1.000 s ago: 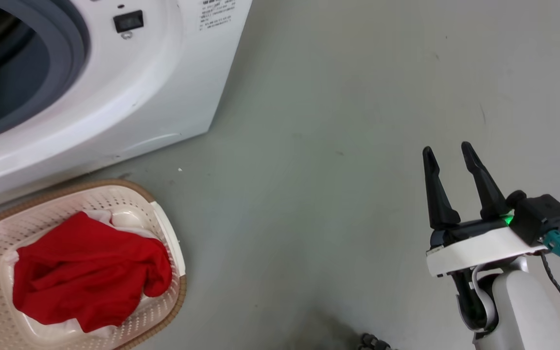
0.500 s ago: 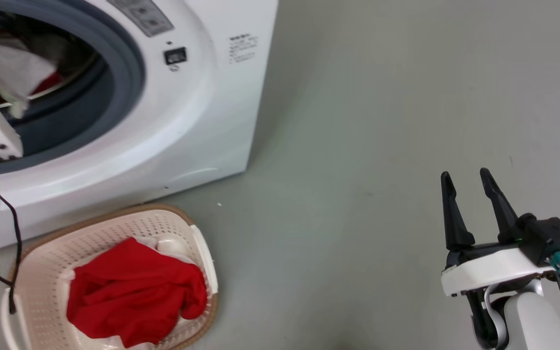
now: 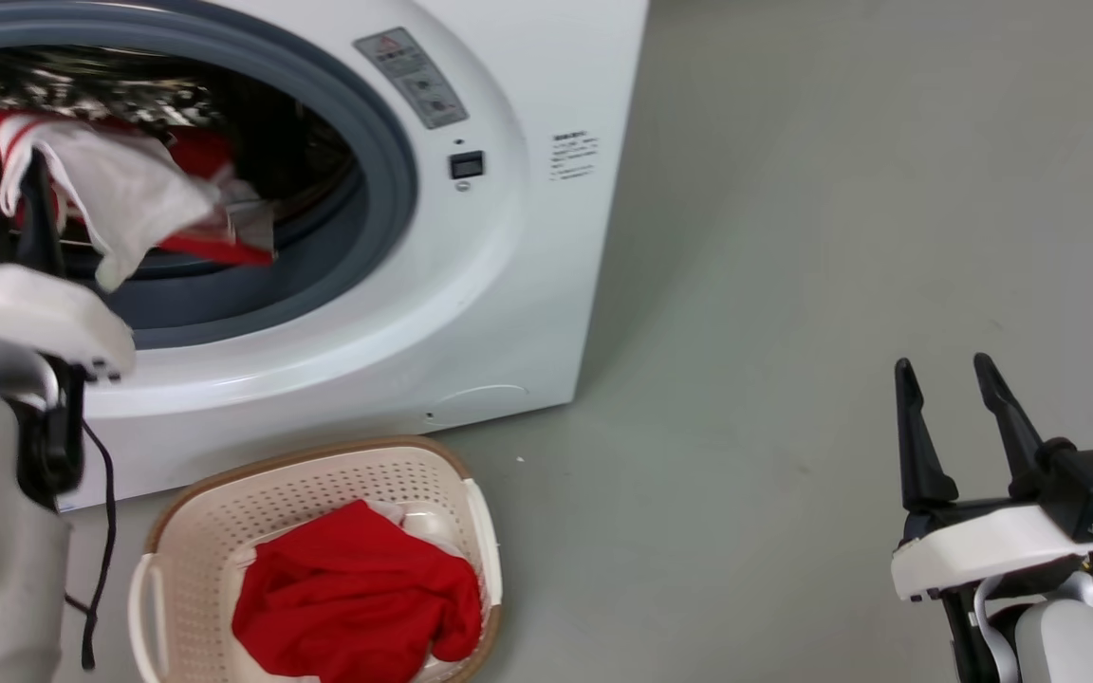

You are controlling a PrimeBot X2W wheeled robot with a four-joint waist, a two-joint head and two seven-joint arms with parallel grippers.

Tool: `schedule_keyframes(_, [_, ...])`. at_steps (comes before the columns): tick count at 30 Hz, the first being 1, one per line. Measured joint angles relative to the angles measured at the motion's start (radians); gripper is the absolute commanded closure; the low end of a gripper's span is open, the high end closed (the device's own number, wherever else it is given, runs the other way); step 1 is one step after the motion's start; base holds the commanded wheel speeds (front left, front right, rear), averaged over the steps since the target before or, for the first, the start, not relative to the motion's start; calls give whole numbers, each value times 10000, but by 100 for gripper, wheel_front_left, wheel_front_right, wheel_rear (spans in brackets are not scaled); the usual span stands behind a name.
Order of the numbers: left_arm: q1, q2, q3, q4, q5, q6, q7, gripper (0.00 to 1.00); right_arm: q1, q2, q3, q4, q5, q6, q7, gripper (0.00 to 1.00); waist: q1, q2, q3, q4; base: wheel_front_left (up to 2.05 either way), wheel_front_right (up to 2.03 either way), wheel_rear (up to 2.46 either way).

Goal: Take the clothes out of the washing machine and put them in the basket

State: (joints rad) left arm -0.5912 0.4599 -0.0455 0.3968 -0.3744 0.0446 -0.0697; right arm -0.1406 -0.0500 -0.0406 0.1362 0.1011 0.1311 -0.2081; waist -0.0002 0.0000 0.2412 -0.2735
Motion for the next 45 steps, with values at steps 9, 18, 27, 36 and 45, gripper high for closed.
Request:
schedule_keyframes(9, [2912, -558, 102, -3260, -176, 777, -159, 100, 663, 0, -163, -709, -320, 0, 654, 0, 1, 0, -593, 913, 0, 0, 0])
schedule_keyframes(18, [5147, -1369, -192, -5055, -186, 1517, -211, 100, 1054, 0, -176, -1223, -575, 0, 1124, 0, 0, 0, -913, 1476, 0, 0, 0])
schedule_keyframes(27, [6125, -2391, -832, -3954, -598, 1563, -506, 100, 1089, 0, 40, -1638, -675, 0, 1388, 0, 2, 0, -590, 1722, 0, 0, 0])
schedule_keyframes(36, [5644, -3164, -965, -886, -1191, 917, -1465, 100, 850, -4, 73, -1929, -755, 0, 1444, 0, 2, 0, 260, 1619, 0, 0, 0])
schedule_keyframes(45, [3541, -3407, -970, 2353, -1231, 313, -1843, 100, 211, -2, 92, -2157, -744, 0, 1348, 0, 3, 0, 1822, 1382, 0, 0, 0])
